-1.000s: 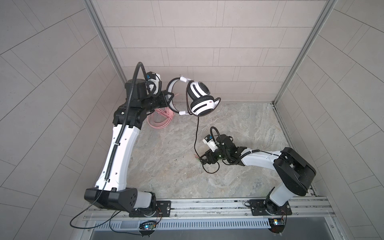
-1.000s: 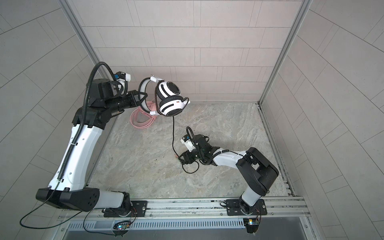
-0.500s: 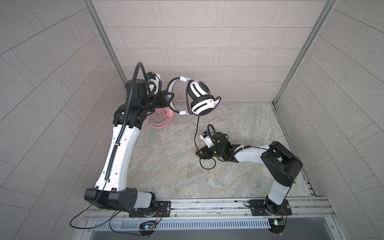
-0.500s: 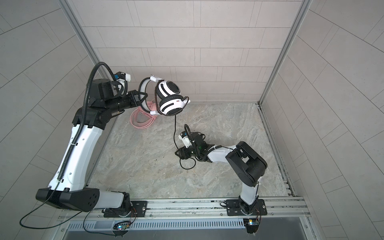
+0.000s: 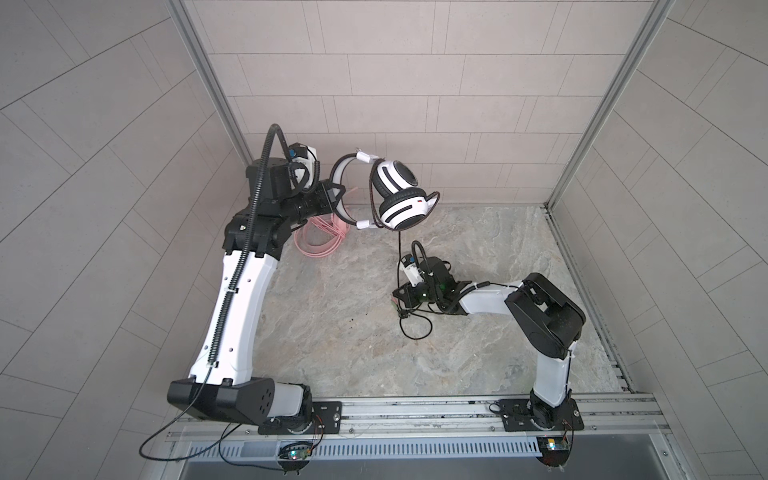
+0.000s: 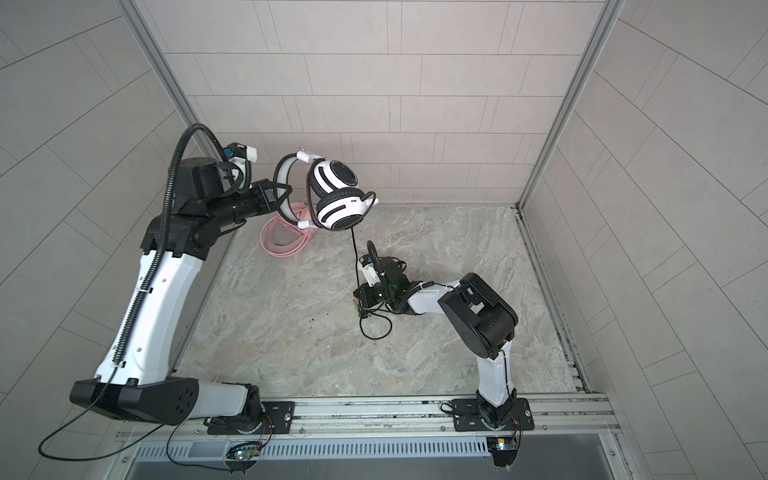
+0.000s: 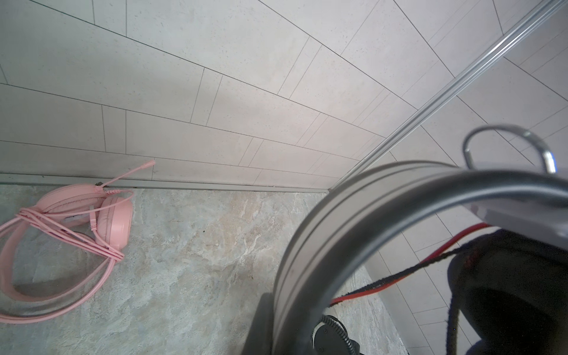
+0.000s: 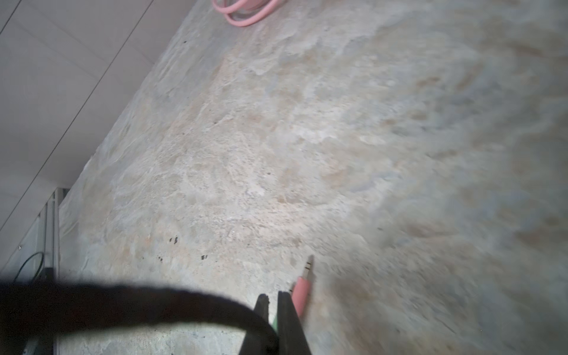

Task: Wrap the headphones
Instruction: 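Pull the cable up with the right gripper toward the headset held by the left gripper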

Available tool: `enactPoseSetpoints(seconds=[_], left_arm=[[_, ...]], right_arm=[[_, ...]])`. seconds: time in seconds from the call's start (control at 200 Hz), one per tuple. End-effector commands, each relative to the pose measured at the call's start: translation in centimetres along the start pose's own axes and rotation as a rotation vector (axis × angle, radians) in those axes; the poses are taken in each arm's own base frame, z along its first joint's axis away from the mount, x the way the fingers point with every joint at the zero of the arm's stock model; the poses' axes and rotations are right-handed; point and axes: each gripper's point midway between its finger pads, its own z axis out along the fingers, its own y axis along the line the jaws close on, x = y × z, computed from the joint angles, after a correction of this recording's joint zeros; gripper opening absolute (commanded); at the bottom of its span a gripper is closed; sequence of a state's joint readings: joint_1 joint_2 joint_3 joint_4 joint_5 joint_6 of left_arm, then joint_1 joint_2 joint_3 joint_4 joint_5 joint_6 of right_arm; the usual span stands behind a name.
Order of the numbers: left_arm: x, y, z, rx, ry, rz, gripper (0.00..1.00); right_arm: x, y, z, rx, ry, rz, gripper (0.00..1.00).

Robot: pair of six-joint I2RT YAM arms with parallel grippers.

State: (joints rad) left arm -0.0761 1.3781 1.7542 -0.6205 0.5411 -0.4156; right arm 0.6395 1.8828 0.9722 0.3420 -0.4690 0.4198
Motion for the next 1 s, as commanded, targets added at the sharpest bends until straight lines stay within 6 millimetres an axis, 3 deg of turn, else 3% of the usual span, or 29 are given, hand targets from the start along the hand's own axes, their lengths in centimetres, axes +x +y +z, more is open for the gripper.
enactPoseSetpoints(seconds=[0.0,0.09,0.3,0.405,0.56,0.846,0.996], left_arm=[[-3.4,-0.1,-2.4,-0.008,-0.159,-0.083,0.0],[-4.9,2.3,-2.5,-0.059,-0.237,-0.185,0.0],[-7.7,6.9,-3.5,-0.227,-0.468,-0.315,0.0],[-8.4,9.6,-4.3,-0.363,-0.553,-0.331,0.0],[-8.3,12.7,-4.8,-0.504,-0.581,-0.31,0.0],[-6.0,13.6,-2.4,-0.535,-0.471,-0.222,0.0],[-4.5,13.3,-1.5,-0.561,-0.403,-0.157,0.0]], right_arm=[[-1.7,-0.4,-3.2,0.045,-0.043,-0.007,0.03],[-1.3,-0.5,-5.6,0.105,-0.01,-0.05,0.02],[2.4,1.3,-9.0,0.22,0.179,-0.194,0.02],[2.5,2.5,-11.1,0.306,0.189,-0.306,0.02],[-0.5,4.8,-14.9,0.314,0.065,-0.362,0.02],[-7.3,12.8,-21.6,0.242,-0.169,-0.552,0.02],[-10.6,15.1,-24.8,0.245,-0.3,-0.597,0.02]])
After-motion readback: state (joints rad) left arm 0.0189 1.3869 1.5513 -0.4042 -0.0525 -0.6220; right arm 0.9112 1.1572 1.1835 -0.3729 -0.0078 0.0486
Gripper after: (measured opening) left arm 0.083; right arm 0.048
